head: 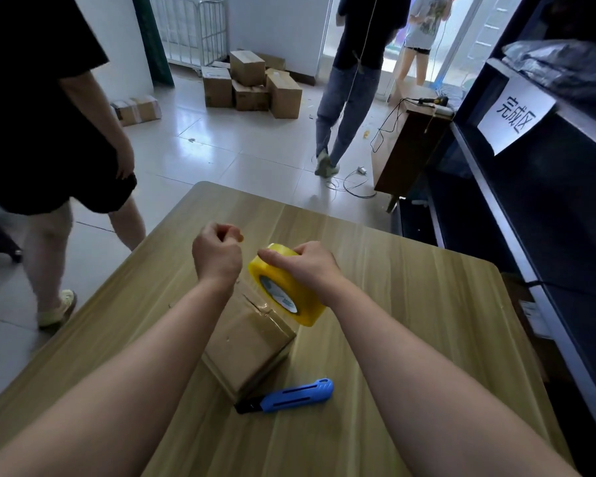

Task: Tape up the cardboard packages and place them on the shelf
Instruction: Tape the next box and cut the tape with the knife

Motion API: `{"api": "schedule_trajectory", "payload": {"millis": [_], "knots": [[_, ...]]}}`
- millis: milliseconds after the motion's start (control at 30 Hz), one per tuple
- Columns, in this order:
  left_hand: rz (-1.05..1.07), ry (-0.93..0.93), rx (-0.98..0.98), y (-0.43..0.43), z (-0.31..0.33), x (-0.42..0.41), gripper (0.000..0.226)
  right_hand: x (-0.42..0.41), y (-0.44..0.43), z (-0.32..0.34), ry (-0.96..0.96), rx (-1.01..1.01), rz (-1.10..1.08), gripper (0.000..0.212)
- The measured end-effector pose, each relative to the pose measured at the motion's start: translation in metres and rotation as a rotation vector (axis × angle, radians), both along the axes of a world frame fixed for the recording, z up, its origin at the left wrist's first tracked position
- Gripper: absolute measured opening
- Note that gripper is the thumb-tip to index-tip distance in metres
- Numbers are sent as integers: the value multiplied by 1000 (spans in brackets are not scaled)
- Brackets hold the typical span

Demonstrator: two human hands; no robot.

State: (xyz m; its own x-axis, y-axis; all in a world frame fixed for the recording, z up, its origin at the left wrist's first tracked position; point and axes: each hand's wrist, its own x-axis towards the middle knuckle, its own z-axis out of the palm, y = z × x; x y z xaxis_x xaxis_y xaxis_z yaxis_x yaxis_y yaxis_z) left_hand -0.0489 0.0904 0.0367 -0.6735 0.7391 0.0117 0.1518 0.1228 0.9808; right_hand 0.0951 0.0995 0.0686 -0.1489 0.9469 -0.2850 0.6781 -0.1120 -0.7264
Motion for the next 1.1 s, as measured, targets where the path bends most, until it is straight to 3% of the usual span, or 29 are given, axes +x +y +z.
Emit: {"api": "schedule_trajectory", "payload": {"millis": [167,267,400,500,600,733,867,967,1100], "knots": [[2,-13,-53,11,-2,-4,14,8,-1,20,18,-86,46,50],[40,-64,-111,16,-4,-6,9,11,-4,24,-4,-77,56,60],[78,-119,-145,26,-3,-30,6,15,-20,25,-304,-19,82,75],[42,-93,-184,23,-9,-39,9,22,-33,22,-391,-74,88,61],[30,-88,-215,15,-19,-37,16,32,-41,21,-311,-137,81,45],[31,-61,-207,4,-18,-36,9,42,-52,20,-209,-172,53,52],[58,-34,-235,-7,-21,-43,12,48,-64,18,-148,-165,-14,46],[79,-47,-252,-10,-24,-50,16,51,-69,12,-276,-127,-7,50],[36,-27,-240,-7,-25,-50,18,56,-75,0,-491,-149,-22,71]]}}
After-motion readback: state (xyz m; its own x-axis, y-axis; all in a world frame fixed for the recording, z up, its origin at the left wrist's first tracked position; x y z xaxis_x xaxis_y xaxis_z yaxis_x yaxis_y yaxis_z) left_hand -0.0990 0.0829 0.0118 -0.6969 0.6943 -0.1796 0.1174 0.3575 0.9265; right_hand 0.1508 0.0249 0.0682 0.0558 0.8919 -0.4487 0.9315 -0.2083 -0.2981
